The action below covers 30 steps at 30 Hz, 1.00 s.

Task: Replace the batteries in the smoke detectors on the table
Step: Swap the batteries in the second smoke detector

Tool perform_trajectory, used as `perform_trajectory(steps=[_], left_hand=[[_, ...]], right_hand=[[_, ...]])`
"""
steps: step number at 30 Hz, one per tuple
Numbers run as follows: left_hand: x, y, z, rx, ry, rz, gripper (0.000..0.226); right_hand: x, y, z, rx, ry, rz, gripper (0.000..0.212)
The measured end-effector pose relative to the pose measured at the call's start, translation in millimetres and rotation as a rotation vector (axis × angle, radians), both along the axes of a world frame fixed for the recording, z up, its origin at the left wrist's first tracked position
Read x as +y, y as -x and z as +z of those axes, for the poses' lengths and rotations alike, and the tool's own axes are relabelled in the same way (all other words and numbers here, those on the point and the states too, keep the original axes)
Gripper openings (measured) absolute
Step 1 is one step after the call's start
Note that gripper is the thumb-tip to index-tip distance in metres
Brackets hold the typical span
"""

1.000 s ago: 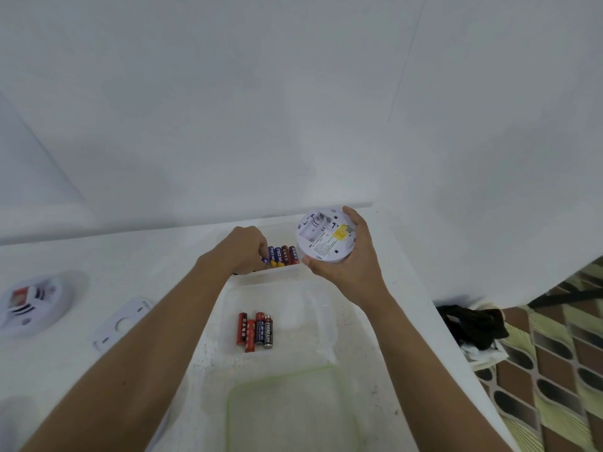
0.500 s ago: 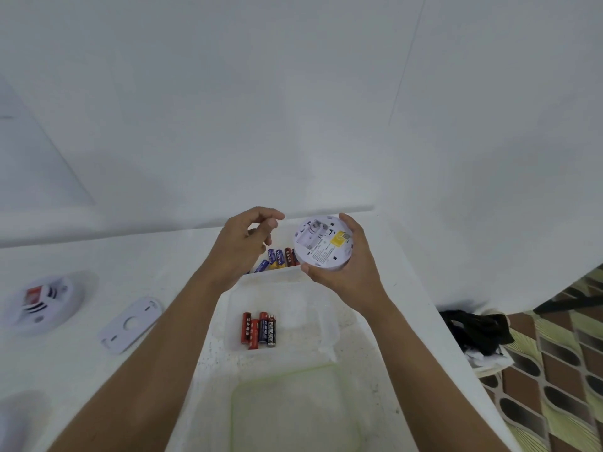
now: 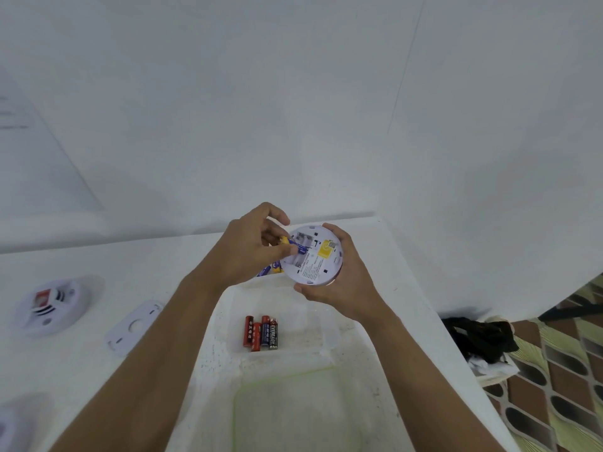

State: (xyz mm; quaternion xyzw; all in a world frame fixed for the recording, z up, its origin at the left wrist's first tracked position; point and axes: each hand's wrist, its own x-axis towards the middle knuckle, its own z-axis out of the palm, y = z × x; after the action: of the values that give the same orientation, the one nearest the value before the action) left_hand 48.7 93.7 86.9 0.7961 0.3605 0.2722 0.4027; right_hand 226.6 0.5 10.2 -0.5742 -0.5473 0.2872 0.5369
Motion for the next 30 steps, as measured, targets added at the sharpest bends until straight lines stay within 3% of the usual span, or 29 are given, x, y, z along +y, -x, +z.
perform_trajectory(steps=[6, 17, 25, 30], left_hand=[[-0.6, -7.1, -4.0, -0.074, -0.189, 0.069, 0.018], [-7.9, -11.0, -25.8, 0.045, -0.57, -0.087, 0.017], [-10.6, -5.6, -41.8, 0.062, -0.585, -0.117, 0.022], [-3.6, -2.9, -40.4, -0.045, -0.373, -0.057, 0.021]], right_hand=[[-1.5, 9.4, 1.8, -0.018, -0.025, 0.036, 0.095], [-8.2, 16.3, 0.5, 0.023, -0.09, 0.005, 0.092], [-2.9, 12.4, -6.7, -0.009, -0.06, 0.004, 0.093], [6.2, 7.8, -1.7, 0.029, -0.031, 0.006, 0.098]])
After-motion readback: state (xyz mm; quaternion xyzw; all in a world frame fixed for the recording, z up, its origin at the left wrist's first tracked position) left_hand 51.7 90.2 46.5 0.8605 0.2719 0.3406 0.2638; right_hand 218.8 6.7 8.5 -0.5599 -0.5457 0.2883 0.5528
